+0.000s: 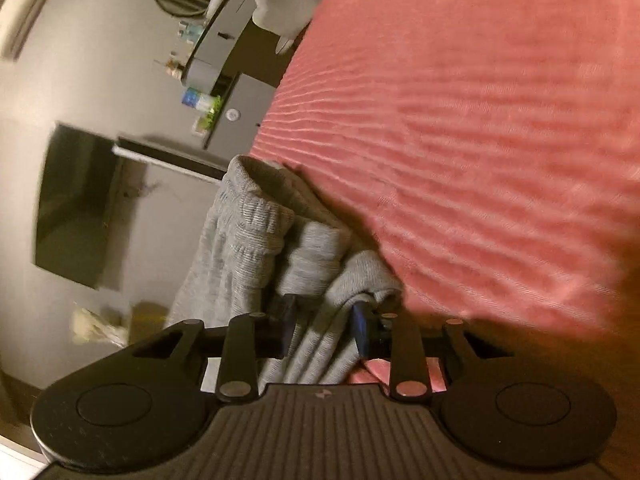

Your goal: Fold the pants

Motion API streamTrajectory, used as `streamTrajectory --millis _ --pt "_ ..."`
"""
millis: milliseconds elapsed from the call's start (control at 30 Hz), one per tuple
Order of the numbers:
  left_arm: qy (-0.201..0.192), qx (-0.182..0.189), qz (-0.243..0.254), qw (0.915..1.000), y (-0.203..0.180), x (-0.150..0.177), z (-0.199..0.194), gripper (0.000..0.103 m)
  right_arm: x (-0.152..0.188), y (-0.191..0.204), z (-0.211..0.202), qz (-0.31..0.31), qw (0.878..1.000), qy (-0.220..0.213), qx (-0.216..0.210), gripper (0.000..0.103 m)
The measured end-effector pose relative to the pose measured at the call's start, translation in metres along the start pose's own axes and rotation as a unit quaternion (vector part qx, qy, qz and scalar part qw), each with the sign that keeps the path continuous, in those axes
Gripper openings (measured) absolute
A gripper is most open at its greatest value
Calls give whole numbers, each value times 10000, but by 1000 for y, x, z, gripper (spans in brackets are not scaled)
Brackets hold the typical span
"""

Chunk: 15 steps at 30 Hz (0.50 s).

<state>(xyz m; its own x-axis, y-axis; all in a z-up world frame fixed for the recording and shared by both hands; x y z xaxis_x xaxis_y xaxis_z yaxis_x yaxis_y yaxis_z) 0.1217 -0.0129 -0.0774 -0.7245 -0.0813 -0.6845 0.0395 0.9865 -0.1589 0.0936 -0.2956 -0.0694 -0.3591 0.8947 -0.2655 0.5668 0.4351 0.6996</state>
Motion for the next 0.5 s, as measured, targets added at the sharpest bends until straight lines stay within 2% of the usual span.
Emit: streamTrajectory --millis 67,100,133,200,267,300,333,400,433,500 --pt "-235 -21 -208 9995 8 -8 -15 83 -1 -3 -17 -67 9998 -138 102 46" --pt "-380 -9 -354 9986 12 -13 -23 83 -4 -3 -27 -74 9995 -273 118 64" --pt "-478 64 -468 9977 12 -18 -30 83 -8 -2 -35 -125 9991 -404 63 70" --pt "-555 76 -462 9974 9 -28 -36 80 -15 10 -47 -356 9975 -597 -142 69" --pt "-453 83 -169 9988 -4 -41 -41 75 -19 32 -53 -837 9932 -742 -313 65" --pt "-412 147 -77 9990 -11 -47 -46 75 -20 45 -54 -1161 9892 -832 -330 60" --pt "-388 321 23 9987 -19 -52 -52 79 -19 58 -54 -1500 9841 -879 -359 51" --pt "-236 827 482 9951 -39 -64 -65 82 -15 82 -47 -2134 9720 -882 -440 37" --pt "-353 881 671 9932 -44 -71 -74 84 -13 93 -41 -2409 9655 -884 -445 31" --pt "-731 742 894 9905 -49 -90 -81 88 -7 103 -27 -2855 9538 -851 -378 30"
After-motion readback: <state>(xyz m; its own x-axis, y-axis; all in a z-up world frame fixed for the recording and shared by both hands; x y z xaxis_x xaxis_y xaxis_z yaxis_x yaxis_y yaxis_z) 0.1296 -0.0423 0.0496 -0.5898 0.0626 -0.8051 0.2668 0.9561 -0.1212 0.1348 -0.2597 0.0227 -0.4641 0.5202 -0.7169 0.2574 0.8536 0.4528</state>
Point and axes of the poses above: each gripper's, at about its wrist camera, not at the fingertips, and z roughly the way its jaws point, y to its left, x to its underside, the point moved 7 cm from there along z, roughly the way its jaws point, and after that the axes turned 9 degrees about x, right-handed, at the moved point
